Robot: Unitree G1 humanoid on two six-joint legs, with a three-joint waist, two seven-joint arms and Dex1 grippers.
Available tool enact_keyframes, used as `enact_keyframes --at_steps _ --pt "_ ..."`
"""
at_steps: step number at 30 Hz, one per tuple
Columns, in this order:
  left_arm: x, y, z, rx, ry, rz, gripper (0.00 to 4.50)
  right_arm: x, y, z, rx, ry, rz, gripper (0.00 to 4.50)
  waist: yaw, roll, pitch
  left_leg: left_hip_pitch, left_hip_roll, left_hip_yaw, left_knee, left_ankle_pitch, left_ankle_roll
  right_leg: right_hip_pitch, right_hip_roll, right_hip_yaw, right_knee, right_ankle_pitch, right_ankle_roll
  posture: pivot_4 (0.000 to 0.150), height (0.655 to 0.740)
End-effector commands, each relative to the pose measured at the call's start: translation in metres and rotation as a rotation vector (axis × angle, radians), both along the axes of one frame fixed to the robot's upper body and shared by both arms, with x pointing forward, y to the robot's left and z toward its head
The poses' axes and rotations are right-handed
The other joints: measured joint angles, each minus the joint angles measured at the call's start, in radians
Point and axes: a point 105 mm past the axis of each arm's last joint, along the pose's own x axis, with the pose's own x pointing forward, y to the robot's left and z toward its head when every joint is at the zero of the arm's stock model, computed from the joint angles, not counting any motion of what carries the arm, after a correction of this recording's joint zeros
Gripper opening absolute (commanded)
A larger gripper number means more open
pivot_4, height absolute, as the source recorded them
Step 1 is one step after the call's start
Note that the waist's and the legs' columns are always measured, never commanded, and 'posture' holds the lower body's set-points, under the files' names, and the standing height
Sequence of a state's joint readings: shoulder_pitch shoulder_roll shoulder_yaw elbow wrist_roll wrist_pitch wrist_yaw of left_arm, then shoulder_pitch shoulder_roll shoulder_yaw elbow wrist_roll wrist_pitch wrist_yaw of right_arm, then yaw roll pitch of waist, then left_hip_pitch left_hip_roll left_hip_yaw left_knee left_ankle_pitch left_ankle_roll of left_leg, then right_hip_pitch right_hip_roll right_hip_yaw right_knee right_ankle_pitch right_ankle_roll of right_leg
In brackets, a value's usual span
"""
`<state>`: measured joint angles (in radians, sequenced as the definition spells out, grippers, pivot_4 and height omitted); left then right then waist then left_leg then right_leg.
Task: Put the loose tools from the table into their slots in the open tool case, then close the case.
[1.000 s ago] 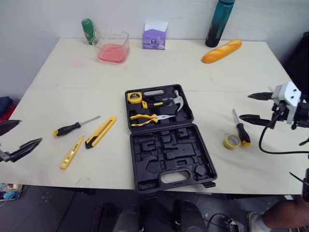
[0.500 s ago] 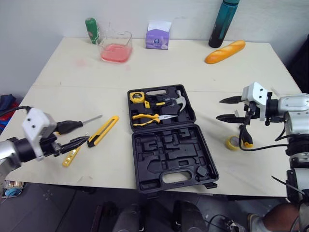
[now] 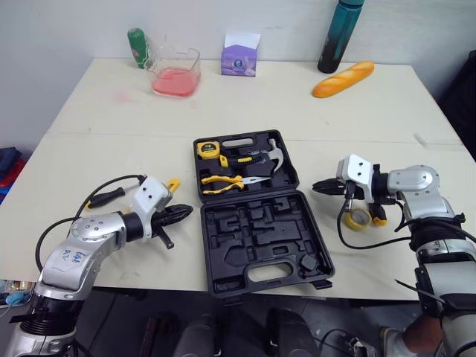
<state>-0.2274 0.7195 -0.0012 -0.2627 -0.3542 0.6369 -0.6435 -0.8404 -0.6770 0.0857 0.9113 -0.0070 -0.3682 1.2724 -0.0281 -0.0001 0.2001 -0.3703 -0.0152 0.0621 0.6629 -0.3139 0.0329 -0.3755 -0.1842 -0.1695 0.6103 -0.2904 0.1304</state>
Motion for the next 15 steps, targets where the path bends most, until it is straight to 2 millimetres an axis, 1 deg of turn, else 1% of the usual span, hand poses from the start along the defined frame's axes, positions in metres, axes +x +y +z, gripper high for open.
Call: enact_keyframes --at_steps 1,3,7,11,15 --pt "0.009 0.001 0.004 0.029 -0.038 0.014 0.14 0.002 0.007 0.002 0.013 -0.034 0.004 0.00 0.000 0.000 0.000 0.000 0.000 0.000 0.000 0.000 0.000 0.000 0.000 0.000 0.000 0.000 0.000 0.150 0.7400" --pt "0.014 -0.007 0.010 -0.018 -0.053 0.009 0.14 0.003 0.012 0.001 0.021 -0.042 0.007 0.00 0.001 0.000 0.000 0.000 0.000 0.000 0.000 0.000 0.000 0.000 0.000 0.001 0.000 0.000 0.000 0.150 0.7400" --pt "0.016 -0.013 0.006 -0.023 -0.044 -0.006 0.14 0.004 0.017 -0.003 0.018 -0.039 0.011 0.00 0.002 0.000 0.000 -0.001 0.000 0.000 0.001 0.000 0.000 0.000 0.001 0.005 0.000 0.000 0.000 0.150 0.7400" --pt "0.021 -0.025 0.004 -0.033 -0.028 -0.028 0.14 0.003 0.021 -0.006 0.019 -0.038 0.021 0.00 0.002 0.000 0.000 -0.001 0.000 0.000 0.001 0.000 0.000 0.000 0.002 0.006 0.000 0.000 0.000 0.150 0.7400" --pt "0.022 -0.030 0.003 -0.026 -0.026 -0.048 0.14 0.002 0.028 -0.006 0.030 -0.037 0.041 0.00 0.002 0.000 0.000 -0.001 0.000 0.000 0.002 0.000 0.000 0.000 0.002 0.006 0.000 0.000 0.000 0.150 0.7400"
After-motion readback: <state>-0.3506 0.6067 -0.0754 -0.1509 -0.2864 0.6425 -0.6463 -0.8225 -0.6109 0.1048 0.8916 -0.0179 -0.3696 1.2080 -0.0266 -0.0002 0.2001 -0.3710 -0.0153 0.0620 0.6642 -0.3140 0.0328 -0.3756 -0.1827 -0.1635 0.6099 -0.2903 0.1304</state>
